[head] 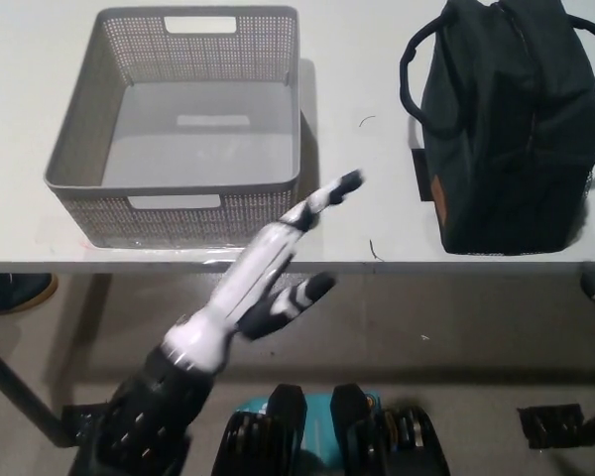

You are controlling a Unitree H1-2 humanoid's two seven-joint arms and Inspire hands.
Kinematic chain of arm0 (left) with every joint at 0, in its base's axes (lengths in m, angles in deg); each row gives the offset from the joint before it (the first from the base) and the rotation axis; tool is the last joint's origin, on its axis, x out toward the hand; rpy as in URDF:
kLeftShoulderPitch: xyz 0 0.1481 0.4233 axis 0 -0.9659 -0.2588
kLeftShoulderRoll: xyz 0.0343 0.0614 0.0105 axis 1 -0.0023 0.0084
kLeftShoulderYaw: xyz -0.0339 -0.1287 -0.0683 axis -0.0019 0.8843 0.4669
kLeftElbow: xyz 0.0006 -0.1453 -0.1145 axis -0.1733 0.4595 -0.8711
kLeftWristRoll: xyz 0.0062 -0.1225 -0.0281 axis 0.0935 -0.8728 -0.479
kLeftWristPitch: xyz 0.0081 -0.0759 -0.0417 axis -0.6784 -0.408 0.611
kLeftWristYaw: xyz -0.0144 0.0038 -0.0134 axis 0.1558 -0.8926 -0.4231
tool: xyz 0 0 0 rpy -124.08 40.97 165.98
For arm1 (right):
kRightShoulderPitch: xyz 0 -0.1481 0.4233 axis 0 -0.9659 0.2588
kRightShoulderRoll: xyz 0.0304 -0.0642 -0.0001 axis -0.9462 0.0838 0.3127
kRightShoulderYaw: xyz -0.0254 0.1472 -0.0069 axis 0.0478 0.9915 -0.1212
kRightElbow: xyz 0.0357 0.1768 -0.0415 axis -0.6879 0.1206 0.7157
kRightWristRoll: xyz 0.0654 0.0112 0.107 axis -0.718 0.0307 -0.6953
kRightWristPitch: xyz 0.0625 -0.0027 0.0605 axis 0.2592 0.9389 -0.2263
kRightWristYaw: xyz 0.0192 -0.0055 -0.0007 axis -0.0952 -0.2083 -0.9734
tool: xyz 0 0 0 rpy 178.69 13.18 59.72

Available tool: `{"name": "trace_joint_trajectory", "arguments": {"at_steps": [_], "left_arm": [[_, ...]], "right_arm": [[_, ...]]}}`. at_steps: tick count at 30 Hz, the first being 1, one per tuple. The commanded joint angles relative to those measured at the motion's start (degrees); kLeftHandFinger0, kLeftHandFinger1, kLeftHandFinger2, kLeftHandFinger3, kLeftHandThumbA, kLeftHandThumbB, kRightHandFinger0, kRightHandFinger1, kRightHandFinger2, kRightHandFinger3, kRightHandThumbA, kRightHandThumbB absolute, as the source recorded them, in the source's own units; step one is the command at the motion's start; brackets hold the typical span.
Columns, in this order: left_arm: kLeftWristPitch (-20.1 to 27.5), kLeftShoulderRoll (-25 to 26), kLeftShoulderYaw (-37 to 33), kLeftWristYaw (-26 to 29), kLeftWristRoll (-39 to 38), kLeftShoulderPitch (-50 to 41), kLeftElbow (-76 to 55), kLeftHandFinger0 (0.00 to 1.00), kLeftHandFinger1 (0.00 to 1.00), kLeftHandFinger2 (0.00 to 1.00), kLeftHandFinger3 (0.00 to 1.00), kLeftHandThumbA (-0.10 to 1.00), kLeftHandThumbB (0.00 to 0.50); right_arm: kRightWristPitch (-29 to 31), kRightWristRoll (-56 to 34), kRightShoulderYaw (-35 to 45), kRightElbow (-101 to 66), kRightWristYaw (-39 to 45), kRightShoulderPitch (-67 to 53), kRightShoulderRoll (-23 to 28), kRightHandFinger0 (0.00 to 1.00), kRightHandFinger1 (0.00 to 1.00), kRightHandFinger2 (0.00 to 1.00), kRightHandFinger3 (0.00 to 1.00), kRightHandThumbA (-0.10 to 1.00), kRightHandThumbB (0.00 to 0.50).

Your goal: Use both hands to pick up a lunch bag on the right hand side and place it into a container on the left hand side

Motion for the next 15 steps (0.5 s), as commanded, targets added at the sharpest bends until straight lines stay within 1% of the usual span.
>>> {"name": "trace_joint_trajectory", "arguments": {"at_steps": [1,2,6,7,9,11,12,13,14,15], "left_arm": [[-2.8,-2.4,-0.9,1.0,5.7,6.7,3.2,1.00,1.00,1.00,1.00,1.00,0.261],[-2.7,-2.6,-1.0,1.1,6.2,7.2,3.7,1.00,1.00,1.00,1.00,1.00,0.261],[-2.8,-3.6,-1.1,1.7,8.3,12.2,7.5,1.00,1.00,1.00,1.00,1.00,0.248],[-4.1,-3.8,-1.0,1.6,9.2,13.9,8.0,1.00,1.00,1.00,1.00,1.00,0.237],[-5.1,-4.2,-0.2,1.6,8.5,16.5,9.7,1.00,1.00,1.00,1.00,1.00,0.216],[-5.3,-4.7,0.6,1.9,7.3,18.1,11.5,1.00,1.00,1.00,1.00,1.00,0.221],[-5.8,-5.1,1.4,1.9,5.8,19.2,12.6,1.00,1.00,1.00,1.00,1.00,0.244],[-6.3,-5.5,1.9,1.9,4.7,19.9,13.2,1.00,1.00,1.00,1.00,1.00,0.246],[-7.1,-6.0,2.6,1.9,3.7,20.6,13.8,1.00,1.00,1.00,1.00,1.00,0.253],[-7.4,-6.5,3.2,2.0,2.9,21.1,14.5,1.00,1.00,1.00,1.00,1.00,0.246]], "right_arm": [[-3.1,-4.0,3.5,0.3,-2.3,5.5,2.7,1.00,1.00,1.00,1.00,1.00,0.084],[-3.4,-4.1,3.7,0.4,-2.3,5.8,2.8,1.00,1.00,1.00,1.00,1.00,0.084],[-4.2,-4.5,5.6,2.2,-2.8,8.6,4.3,1.00,1.00,1.00,1.00,0.99,0.119],[-4.3,-5.0,6.2,3.0,-2.8,9.2,4.8,1.00,1.00,1.00,1.00,1.00,0.122],[-5.1,-5.3,6.6,3.5,-2.9,10.5,5.4,1.00,1.00,1.00,1.00,1.00,0.127],[-5.5,-5.5,6.7,3.7,-2.9,11.4,5.6,1.00,1.00,1.00,1.00,0.99,0.122],[-5.9,-5.9,6.6,3.9,-2.5,12.0,6.0,1.00,1.00,1.00,1.00,0.96,0.125],[-6.2,-6.1,6.6,4.1,-2.2,12.3,6.3,1.00,1.00,1.00,1.00,0.96,0.125],[-6.4,-6.1,6.6,4.5,-2.0,12.9,6.7,1.00,1.00,1.00,1.00,0.96,0.146],[-6.7,-6.2,6.6,4.9,-2.0,13.3,7.0,1.00,1.00,1.00,1.00,0.96,0.160]]}}
